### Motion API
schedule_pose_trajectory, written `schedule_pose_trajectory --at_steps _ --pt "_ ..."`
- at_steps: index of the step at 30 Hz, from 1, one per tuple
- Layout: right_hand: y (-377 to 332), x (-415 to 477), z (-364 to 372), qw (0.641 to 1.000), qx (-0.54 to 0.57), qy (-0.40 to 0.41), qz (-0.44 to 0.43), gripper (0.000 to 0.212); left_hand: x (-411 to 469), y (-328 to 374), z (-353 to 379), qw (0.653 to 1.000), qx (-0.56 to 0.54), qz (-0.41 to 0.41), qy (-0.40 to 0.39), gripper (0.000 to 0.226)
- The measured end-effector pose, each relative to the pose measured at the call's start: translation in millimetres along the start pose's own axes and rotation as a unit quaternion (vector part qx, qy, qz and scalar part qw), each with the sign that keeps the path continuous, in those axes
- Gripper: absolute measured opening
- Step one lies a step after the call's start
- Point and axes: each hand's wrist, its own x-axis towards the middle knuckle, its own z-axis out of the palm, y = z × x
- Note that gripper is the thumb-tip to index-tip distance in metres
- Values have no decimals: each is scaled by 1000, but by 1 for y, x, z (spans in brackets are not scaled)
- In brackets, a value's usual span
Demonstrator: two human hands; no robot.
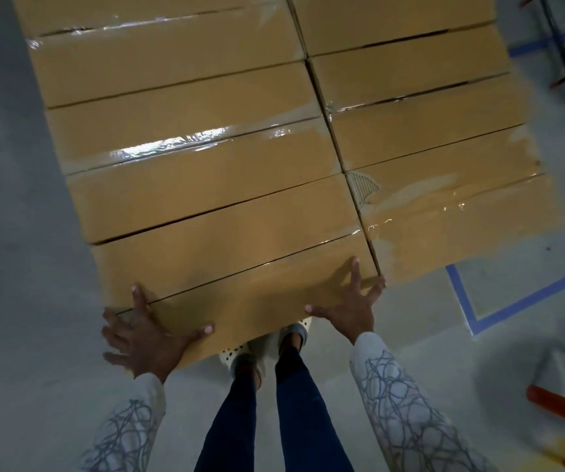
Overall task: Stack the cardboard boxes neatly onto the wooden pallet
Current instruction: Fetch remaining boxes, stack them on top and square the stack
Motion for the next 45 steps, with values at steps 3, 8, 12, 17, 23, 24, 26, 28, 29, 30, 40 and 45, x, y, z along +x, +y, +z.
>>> schedule_pose_trajectory --at_steps 3,8,12,17,23,24,26,28,29,30,40,45 --pt "-5 -16 -20 998 -54 -14 4 129 -20 7 -9 996 78 53 -6 155" --pt "-13 -73 -43 996 -84 -38 -18 101 -83 35 -37 976 145 156 -45 130" --pt "-17 -132 -44 996 -65 -13 -57 83 -133 36 -54 968 137 200 -63 114" --pt "-45 -155 -48 996 -36 -36 -79 78 -143 45 -72 965 119 219 -77 107" --pt "-116 -76 -73 988 -3 38 -152 71 -68 109 -82 977 5 208 40 96" --pt "-129 -54 -78 986 -1 48 -161 71 -46 119 -81 979 -15 191 71 96" --pt "-153 -8 -86 983 7 66 -170 73 4 135 -80 980 -59 140 128 101" --pt "-171 39 -92 981 -1 81 -178 77 53 143 -75 982 -73 70 159 119" --pt "-177 61 -94 981 -9 84 -174 80 74 144 -73 984 -60 27 164 130" --pt "-181 81 -95 982 -13 85 -166 84 92 143 -70 985 -46 -16 163 142" --pt "-166 177 -74 984 8 141 -107 122 136 129 -62 976 -129 -90 148 169" --pt "-158 174 -69 985 26 132 -112 133 125 113 -63 975 -158 15 157 161"
